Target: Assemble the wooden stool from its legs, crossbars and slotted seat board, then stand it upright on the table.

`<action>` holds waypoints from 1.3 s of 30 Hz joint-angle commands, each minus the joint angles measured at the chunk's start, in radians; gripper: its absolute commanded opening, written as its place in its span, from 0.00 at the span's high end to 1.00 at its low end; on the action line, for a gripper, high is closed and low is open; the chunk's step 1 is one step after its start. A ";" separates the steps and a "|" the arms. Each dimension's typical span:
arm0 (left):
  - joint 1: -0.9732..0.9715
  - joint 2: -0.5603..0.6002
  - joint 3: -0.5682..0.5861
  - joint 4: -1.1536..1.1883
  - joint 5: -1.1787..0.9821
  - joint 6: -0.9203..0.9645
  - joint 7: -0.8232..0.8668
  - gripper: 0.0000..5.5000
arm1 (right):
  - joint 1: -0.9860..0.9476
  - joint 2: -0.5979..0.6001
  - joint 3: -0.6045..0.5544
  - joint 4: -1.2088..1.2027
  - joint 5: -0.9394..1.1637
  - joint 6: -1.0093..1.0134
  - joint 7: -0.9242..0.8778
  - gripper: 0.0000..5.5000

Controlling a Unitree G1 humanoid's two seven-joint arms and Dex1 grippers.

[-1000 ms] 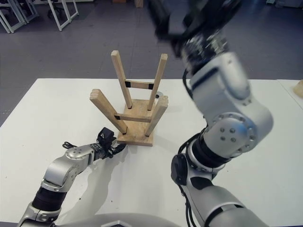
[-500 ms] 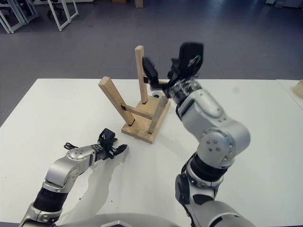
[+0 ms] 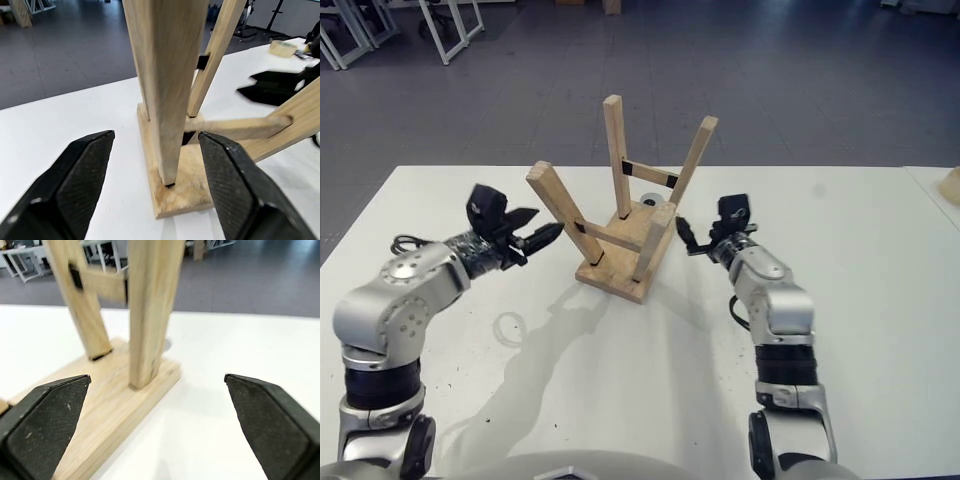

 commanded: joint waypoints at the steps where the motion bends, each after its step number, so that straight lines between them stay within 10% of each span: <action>1: -0.093 0.073 0.086 -0.015 -0.098 0.043 -0.054 0.43 | -0.027 0.056 0.071 0.143 -0.055 -0.117 0.042 0.10; 21: -0.481 -0.093 -0.021 0.653 0.025 -0.306 0.009 0.43 | 0.148 0.058 0.123 0.043 -0.101 -0.128 0.089 0.10; 28: -0.599 -0.100 0.157 0.612 -0.099 -0.323 0.069 0.43 | 0.140 0.063 0.112 0.012 -0.102 -0.108 0.073 0.10; 39: -0.121 -0.173 -0.149 0.518 0.030 -0.257 0.077 0.43 | 0.139 0.056 0.088 -0.028 -0.092 -0.077 0.062 0.10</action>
